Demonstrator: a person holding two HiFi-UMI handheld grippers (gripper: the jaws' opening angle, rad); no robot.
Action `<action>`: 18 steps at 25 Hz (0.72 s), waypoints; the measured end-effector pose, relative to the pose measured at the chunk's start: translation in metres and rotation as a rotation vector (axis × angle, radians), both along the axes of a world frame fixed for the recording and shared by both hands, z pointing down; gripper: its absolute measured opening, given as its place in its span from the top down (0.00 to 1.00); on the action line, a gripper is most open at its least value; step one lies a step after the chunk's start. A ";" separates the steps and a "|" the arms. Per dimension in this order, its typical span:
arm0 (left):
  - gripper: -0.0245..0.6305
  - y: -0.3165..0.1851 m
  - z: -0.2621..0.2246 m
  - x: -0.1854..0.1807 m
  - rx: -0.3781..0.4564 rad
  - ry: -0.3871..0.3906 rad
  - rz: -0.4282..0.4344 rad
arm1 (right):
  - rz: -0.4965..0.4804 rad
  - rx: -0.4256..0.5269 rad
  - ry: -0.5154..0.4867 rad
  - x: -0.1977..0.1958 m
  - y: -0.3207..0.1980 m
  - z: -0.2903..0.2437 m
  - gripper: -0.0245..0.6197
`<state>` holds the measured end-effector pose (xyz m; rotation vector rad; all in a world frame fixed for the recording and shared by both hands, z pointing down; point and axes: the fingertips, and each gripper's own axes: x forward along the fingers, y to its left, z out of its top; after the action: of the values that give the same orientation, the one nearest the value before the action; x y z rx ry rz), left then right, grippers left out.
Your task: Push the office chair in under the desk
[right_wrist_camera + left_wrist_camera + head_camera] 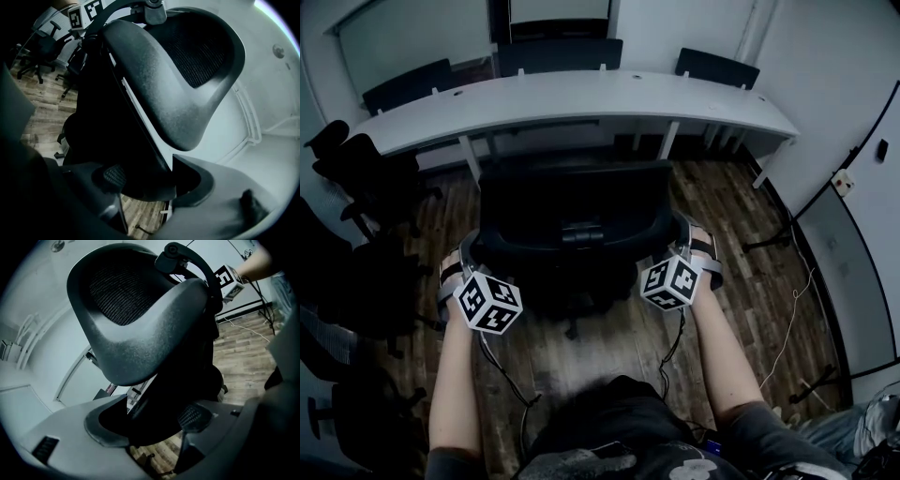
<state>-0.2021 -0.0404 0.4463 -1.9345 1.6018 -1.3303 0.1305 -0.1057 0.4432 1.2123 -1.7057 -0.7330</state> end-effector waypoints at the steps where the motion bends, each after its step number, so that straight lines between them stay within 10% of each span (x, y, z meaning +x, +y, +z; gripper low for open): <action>1: 0.48 -0.003 0.002 0.000 0.000 0.001 0.002 | 0.000 -0.001 0.001 0.000 -0.004 0.002 0.52; 18: 0.48 -0.110 -0.003 -0.012 0.030 0.005 0.007 | -0.034 0.026 -0.031 -0.014 -0.113 -0.003 0.52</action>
<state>-0.2138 -0.1506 0.4436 -1.9260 1.6060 -1.2924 0.1163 -0.2188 0.4399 1.2207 -1.7513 -0.7629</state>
